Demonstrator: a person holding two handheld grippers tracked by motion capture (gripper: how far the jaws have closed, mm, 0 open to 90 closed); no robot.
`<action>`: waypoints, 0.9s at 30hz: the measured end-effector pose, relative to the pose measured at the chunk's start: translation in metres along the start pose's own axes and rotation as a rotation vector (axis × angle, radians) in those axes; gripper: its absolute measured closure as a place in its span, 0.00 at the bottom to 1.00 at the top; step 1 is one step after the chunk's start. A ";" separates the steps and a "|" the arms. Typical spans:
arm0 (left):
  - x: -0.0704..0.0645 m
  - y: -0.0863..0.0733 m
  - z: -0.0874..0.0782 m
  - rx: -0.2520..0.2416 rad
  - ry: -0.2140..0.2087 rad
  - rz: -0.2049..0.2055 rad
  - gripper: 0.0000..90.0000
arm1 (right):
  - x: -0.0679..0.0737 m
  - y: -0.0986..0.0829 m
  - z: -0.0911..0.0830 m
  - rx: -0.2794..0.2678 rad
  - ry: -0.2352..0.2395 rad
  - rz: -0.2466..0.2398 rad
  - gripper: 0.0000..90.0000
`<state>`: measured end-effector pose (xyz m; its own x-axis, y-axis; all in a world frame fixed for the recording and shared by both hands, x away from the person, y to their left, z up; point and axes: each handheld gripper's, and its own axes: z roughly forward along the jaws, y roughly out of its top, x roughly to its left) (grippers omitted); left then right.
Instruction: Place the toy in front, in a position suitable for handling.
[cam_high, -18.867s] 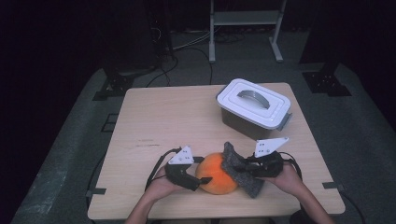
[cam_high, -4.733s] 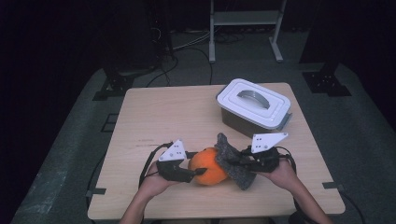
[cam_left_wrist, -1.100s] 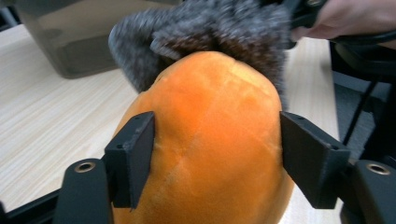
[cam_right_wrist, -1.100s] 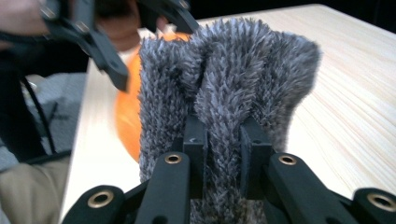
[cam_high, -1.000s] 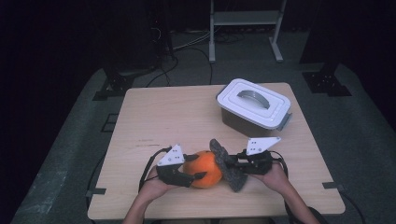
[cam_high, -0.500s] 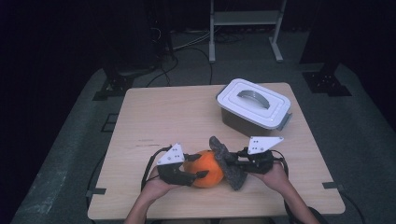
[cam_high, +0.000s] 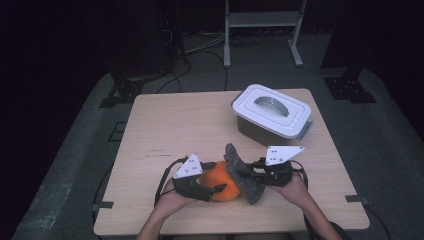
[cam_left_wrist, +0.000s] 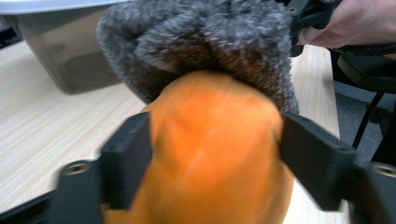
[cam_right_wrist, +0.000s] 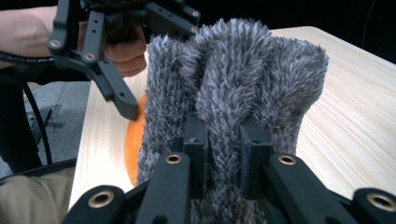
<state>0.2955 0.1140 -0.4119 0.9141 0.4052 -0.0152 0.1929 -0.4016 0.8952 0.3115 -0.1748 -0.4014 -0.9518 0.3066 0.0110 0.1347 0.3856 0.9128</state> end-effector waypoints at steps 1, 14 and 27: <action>0.002 -0.002 0.001 0.009 -0.003 -0.015 0.15 | 0.000 0.000 -0.001 0.004 -0.006 0.000 0.84; 0.001 -0.005 -0.001 0.018 0.010 0.011 0.51 | -0.006 -0.004 -0.006 0.003 -0.051 0.019 0.84; 0.005 0.000 -0.015 0.004 0.053 0.007 0.55 | -0.007 -0.009 0.005 0.076 -0.050 0.019 0.84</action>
<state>0.2950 0.1279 -0.4052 0.8952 0.4454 0.0149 0.1882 -0.4082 0.8933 0.3189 -0.1757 -0.4116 -0.9341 0.3569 0.0064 0.1754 0.4434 0.8790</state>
